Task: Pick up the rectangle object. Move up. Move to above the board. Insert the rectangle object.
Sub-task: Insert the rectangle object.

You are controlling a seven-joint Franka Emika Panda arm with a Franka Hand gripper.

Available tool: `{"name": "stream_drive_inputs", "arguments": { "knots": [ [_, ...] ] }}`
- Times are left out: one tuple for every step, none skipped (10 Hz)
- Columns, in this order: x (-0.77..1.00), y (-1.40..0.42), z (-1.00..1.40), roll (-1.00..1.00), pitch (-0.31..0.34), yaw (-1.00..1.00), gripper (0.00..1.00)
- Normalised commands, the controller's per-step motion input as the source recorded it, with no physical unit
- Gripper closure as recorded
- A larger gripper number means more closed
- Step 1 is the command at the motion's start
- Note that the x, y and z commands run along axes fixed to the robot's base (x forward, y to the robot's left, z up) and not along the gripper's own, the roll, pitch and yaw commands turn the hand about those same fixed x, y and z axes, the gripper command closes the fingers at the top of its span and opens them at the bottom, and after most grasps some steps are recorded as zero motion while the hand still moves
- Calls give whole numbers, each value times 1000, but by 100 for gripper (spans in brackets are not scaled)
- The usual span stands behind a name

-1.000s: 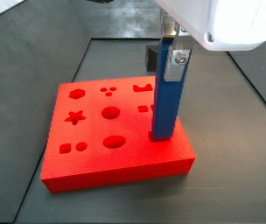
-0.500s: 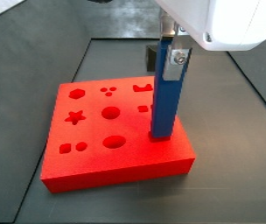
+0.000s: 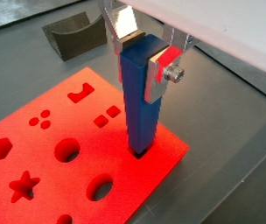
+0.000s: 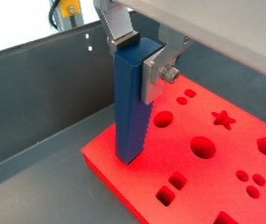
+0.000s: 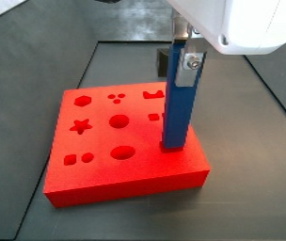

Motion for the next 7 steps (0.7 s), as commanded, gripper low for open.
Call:
{"name": "stream_drive_inputs", "arguments": {
  "knots": [
    [74,-77,-100,96,14,0,100],
    [69,-103,-163,94,0,0,100],
    [46,-66,-163,63,0,0,100],
    [40,-77,-169,69,0,0,100],
    [40,-54,-143,56,0,0,100],
    [34,-26,-123,46,0,0,100],
    [29,-9,-123,43,0,0,100]
  ]
}}
